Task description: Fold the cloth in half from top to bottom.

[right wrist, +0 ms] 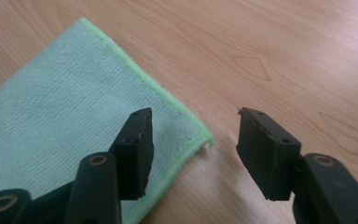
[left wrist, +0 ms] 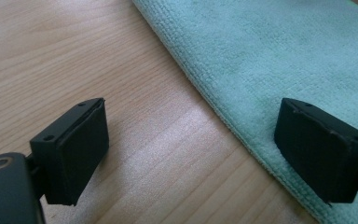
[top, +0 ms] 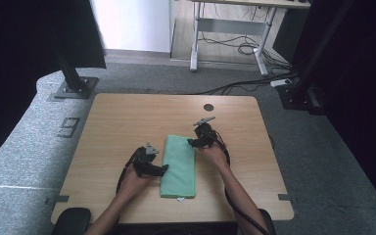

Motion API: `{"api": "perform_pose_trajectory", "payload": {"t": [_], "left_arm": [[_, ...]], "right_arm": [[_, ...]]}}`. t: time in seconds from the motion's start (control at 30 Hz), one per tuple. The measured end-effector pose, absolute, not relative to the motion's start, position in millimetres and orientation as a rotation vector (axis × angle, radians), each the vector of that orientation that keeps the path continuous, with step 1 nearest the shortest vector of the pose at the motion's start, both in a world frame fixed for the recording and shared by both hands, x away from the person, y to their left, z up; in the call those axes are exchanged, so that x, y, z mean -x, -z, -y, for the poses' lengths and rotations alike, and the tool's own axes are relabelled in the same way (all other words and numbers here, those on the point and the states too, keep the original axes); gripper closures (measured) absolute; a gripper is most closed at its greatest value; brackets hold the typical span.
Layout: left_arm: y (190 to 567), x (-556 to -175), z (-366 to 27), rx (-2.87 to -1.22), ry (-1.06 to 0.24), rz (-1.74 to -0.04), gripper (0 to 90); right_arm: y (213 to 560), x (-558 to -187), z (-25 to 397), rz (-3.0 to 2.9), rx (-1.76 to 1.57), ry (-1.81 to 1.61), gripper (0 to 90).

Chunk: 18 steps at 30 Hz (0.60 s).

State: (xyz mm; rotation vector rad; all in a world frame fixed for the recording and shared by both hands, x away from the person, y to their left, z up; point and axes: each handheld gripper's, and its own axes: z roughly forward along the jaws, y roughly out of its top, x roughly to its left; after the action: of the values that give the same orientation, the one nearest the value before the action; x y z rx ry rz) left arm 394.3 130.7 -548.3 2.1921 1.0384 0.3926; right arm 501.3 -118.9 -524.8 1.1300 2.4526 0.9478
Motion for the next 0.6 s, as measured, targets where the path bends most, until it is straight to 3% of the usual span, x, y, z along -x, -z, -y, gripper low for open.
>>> {"api": "perform_pose_trajectory", "payload": {"t": [0.17,0.3,0.43,0.6], "left_arm": [[548.3,-394.4,-130.7,-2.192,-0.391,-1.039,10.1],[548.3,-394.4,-130.7,-2.192,-0.391,-1.039,10.1],[548.4,-394.3,-130.6,-2.190,-0.391,-1.042,10.0],[548.4,-394.3,-130.6,-2.190,-0.390,-1.044,10.0]], "right_arm": [[533.0,-507.0,112.0,-2.509,-1.067,-0.910,49.2],[534.8,-508.1,113.8,-2.526,-1.098,-0.947,57.8],[534.5,-506.8,116.3,-2.545,-1.118,-0.979,75.8],[533.9,-505.0,114.5,-2.555,-1.102,-0.979,83.5]]}}
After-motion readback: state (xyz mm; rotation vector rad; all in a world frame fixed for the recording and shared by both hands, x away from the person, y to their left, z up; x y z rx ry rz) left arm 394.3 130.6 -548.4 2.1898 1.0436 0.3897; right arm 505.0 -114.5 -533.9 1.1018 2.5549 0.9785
